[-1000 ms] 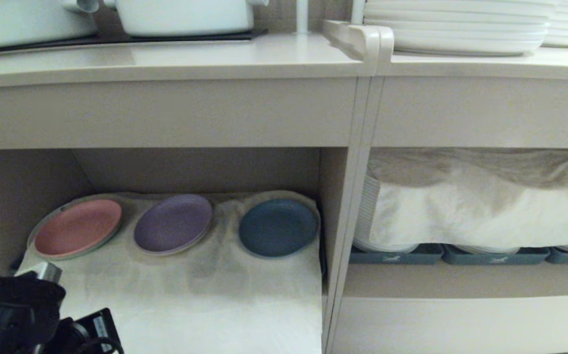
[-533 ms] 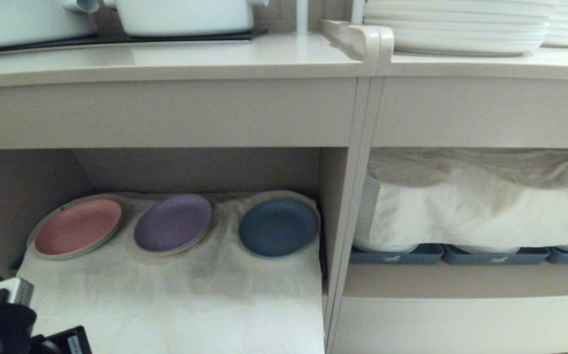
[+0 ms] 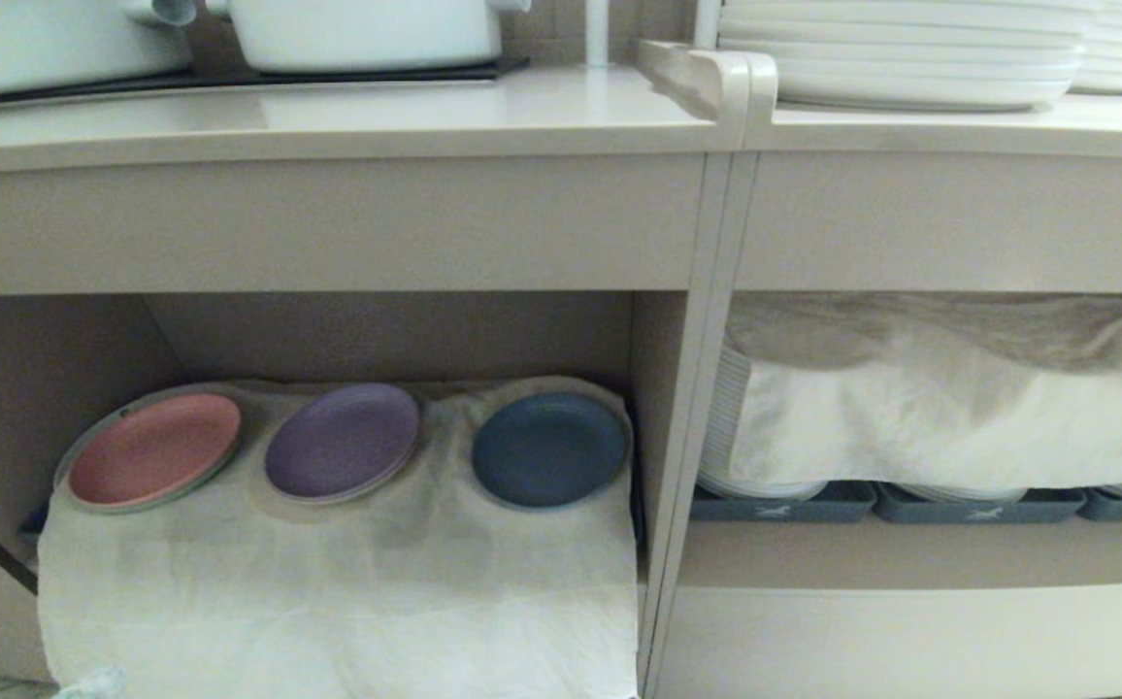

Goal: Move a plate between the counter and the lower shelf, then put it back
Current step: Pick up the plate in the cupboard

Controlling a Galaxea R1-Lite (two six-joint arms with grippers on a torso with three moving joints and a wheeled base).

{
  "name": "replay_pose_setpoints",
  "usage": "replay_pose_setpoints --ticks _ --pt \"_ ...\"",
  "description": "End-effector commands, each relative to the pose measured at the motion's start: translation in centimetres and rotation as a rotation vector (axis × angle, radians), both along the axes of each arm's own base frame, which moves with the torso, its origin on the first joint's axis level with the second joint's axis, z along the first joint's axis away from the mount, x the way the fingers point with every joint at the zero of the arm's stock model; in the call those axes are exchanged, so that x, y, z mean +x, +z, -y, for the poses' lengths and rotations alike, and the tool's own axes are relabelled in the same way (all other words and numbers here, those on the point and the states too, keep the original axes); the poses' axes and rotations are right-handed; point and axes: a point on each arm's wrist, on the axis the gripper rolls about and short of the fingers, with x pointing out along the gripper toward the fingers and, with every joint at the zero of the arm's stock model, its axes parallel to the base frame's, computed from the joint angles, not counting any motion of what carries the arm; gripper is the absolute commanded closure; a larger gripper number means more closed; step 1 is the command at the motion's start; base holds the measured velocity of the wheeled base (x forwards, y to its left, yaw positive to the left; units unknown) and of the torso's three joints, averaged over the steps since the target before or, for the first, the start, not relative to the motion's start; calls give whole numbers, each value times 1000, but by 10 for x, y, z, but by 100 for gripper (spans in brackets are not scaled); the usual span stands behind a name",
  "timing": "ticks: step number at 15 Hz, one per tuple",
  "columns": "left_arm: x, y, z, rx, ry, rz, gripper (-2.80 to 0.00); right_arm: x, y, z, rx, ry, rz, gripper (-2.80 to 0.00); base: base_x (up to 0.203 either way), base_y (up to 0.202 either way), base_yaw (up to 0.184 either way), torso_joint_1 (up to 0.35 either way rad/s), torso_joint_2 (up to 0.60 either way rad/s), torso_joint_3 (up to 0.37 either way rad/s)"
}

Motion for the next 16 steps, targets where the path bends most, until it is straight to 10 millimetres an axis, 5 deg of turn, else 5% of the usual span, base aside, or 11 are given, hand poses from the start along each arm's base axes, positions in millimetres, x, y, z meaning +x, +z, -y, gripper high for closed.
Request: replay_pose_setpoints --ticks 1,7,16 --pt "-14 3 -3 50 -80 83 0 0 0 0 0 0 1 0 0 0 0 0 0 0" --pt "-45 -5 -1 124 -221 81 0 0 0 0 0 0 1 0 0 0 0 0 0 0" --pt "-51 -4 -1 133 -223 120 0 0 0 0 0 0 0 0 0 0 0 0 0 0"
